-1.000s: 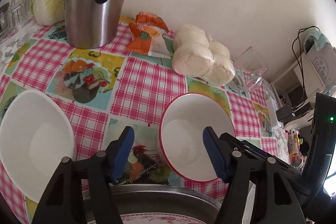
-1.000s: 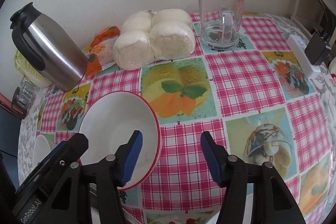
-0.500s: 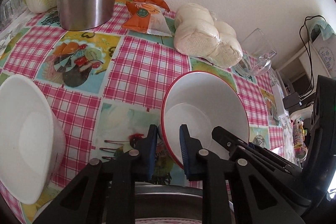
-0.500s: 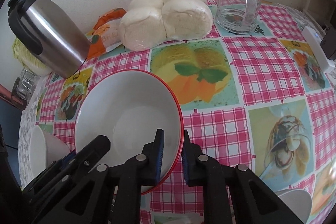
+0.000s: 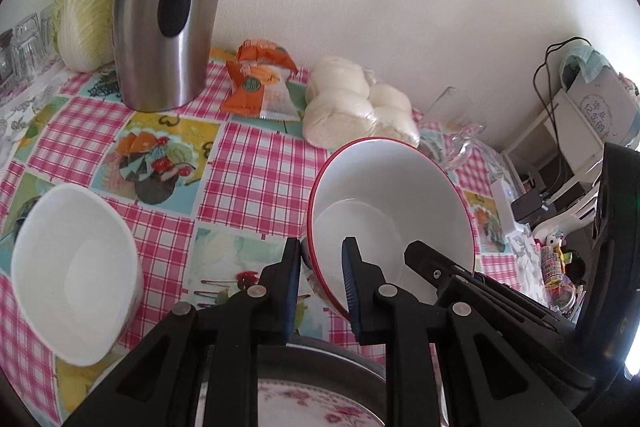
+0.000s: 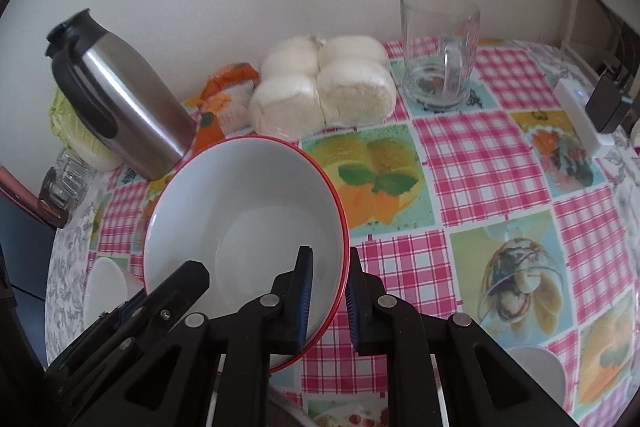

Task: Organize plates and bowls
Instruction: 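Lift the red-rimmed bowl and carry it over the steel basin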

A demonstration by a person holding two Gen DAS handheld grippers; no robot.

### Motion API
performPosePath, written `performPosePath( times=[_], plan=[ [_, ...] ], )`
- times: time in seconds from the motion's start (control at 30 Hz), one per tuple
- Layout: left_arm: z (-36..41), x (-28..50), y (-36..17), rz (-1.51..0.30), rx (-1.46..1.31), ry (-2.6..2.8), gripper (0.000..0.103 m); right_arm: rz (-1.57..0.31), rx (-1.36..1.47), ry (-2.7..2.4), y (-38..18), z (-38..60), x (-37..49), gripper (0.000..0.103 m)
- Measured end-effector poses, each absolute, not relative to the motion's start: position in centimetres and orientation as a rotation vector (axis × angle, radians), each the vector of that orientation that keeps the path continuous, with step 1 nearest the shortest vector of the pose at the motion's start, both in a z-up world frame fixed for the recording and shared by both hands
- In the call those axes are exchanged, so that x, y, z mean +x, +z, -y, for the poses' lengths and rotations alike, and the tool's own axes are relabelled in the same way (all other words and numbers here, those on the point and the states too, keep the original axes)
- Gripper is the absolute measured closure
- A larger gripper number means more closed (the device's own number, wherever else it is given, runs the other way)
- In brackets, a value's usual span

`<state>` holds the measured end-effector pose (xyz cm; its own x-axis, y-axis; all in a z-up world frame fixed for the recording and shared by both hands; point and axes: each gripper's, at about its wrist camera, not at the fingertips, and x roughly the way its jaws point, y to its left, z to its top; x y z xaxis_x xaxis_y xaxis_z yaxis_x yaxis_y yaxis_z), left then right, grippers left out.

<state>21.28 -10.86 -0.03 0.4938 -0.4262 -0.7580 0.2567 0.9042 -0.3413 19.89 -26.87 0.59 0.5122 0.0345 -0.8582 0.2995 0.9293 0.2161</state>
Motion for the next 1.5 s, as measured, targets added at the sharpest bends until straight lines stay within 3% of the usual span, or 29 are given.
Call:
performPosePath(
  times=[0.57, 1.5],
  plan=[
    [8.6, 11.7, 8.5, -0.813, -0.133, -0.388, 0.082, -0.909, 0.408, -0.120, 9.2, 24.0, 11.1, 0.086],
    [2.8, 5.5, 3.5, -0.901, -0.070, -0.295, 0.082, -0.878, 0.529, -0.060, 3.8, 18.2, 2.8, 0.086]
  ],
)
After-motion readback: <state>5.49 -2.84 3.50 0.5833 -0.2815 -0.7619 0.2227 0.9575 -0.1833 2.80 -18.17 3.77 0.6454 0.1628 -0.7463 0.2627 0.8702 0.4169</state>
